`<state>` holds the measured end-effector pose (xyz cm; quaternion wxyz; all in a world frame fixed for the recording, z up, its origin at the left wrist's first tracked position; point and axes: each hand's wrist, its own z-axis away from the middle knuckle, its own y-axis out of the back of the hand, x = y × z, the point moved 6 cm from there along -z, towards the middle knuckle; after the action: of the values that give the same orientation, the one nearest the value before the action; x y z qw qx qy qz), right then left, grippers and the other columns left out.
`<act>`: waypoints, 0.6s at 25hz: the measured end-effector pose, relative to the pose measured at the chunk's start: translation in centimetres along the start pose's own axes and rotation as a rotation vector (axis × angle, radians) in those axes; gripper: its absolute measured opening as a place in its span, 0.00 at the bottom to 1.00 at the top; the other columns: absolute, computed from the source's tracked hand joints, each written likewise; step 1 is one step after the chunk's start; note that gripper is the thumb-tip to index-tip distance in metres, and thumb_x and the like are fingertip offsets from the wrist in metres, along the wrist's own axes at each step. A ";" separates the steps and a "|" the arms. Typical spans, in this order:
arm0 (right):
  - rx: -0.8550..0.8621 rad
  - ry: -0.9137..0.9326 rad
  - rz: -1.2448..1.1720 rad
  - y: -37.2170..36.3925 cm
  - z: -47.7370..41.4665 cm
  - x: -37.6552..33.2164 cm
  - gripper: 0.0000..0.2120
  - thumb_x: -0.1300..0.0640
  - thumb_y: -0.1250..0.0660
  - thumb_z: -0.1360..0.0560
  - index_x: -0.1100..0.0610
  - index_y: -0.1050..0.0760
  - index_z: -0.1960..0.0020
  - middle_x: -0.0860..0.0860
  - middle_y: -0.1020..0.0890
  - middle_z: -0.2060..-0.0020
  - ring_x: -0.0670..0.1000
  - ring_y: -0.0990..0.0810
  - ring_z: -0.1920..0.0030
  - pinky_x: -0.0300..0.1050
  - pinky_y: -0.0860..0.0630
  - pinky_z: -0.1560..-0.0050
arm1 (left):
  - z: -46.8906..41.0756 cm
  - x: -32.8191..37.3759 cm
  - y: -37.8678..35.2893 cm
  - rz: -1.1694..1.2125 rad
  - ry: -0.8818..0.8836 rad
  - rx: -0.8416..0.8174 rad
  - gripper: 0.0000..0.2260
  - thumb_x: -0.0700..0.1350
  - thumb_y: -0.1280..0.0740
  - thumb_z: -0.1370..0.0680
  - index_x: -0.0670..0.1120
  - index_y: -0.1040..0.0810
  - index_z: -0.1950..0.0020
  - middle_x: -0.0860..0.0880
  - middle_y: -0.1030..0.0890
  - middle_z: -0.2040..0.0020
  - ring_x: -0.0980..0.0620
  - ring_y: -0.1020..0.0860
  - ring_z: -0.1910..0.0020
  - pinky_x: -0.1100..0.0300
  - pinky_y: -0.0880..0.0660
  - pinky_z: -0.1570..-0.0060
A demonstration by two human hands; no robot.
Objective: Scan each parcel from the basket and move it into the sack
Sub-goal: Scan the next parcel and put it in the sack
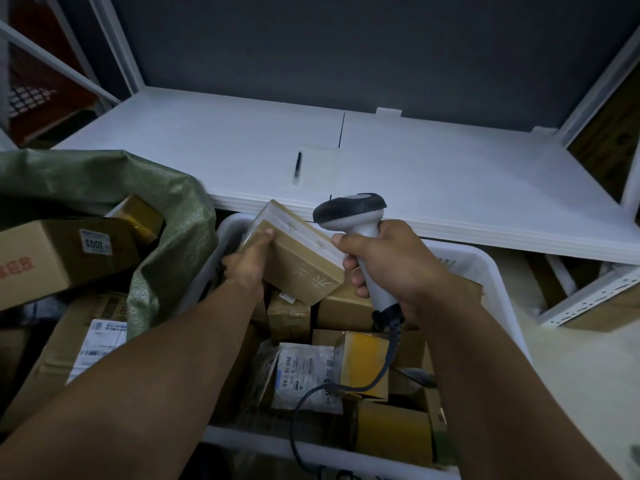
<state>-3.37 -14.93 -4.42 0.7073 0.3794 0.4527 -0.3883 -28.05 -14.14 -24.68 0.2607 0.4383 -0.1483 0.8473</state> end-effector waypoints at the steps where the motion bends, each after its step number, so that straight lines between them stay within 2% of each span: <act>1: 0.002 0.000 0.007 0.1 0.0 0.1 0.08 0.56 0.30 0.20 0.60 0.23 0.54 0.55 0.23 0.66 0.50 0.25 0.71 0.43 0.26 0.69 | -0.1 0.1 -0.1 0.005 -0.004 -0.010 0.74 0.76 0.21 0.59 0.45 0.41 0.20 0.45 0.25 0.30 0.39 0.23 0.35 0.38 0.27 0.36; 5: 0.007 0.000 0.020 0.1 0.0 0.0 0.09 0.55 0.30 0.21 0.60 0.23 0.54 0.54 0.22 0.66 0.50 0.25 0.71 0.43 0.25 0.69 | -2.7 -1.4 0.3 0.024 0.039 0.023 0.70 0.76 0.22 0.62 0.49 0.33 0.24 0.48 0.21 0.33 0.41 0.20 0.39 0.39 0.24 0.40; 8: 0.012 0.012 0.014 0.0 0.3 -0.3 0.09 0.56 0.30 0.21 0.62 0.22 0.51 0.55 0.22 0.65 0.49 0.25 0.71 0.43 0.25 0.69 | -3.0 -1.4 0.8 0.015 -0.018 -0.006 0.65 0.75 0.20 0.59 0.57 0.35 0.24 0.50 0.24 0.31 0.44 0.21 0.38 0.41 0.24 0.38; 10: 0.013 0.026 0.009 -0.1 0.7 -0.6 0.09 0.55 0.30 0.21 0.62 0.22 0.50 0.55 0.21 0.65 0.48 0.24 0.72 0.43 0.24 0.69 | 0.4 0.5 1.0 -0.002 -0.097 -0.062 0.57 0.70 0.19 0.51 0.59 0.36 0.25 0.49 0.23 0.33 0.45 0.21 0.39 0.43 0.23 0.37; 13: 0.044 0.025 -0.033 -0.1 1.2 -0.8 0.09 0.55 0.29 0.22 0.62 0.21 0.49 0.55 0.21 0.65 0.49 0.24 0.72 0.44 0.24 0.68 | 4.8 4.0 1.1 -0.076 -0.282 -0.164 0.37 0.58 0.20 0.43 0.61 0.28 0.35 0.47 0.20 0.38 0.45 0.18 0.42 0.44 0.19 0.42; 15: 0.073 0.015 -0.103 0.1 2.0 -1.1 0.08 0.58 0.28 0.22 0.63 0.21 0.53 0.56 0.21 0.67 0.49 0.25 0.73 0.43 0.25 0.70 | 7.9 6.1 1.3 -0.189 -0.429 -0.263 0.36 0.51 0.21 0.44 0.55 0.26 0.36 0.44 0.22 0.36 0.44 0.19 0.42 0.44 0.19 0.43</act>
<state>-2.91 -16.44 -2.81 0.6688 0.3840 0.4625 -0.4374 -26.49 -17.12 -15.25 0.3558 0.5822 -0.2674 0.6804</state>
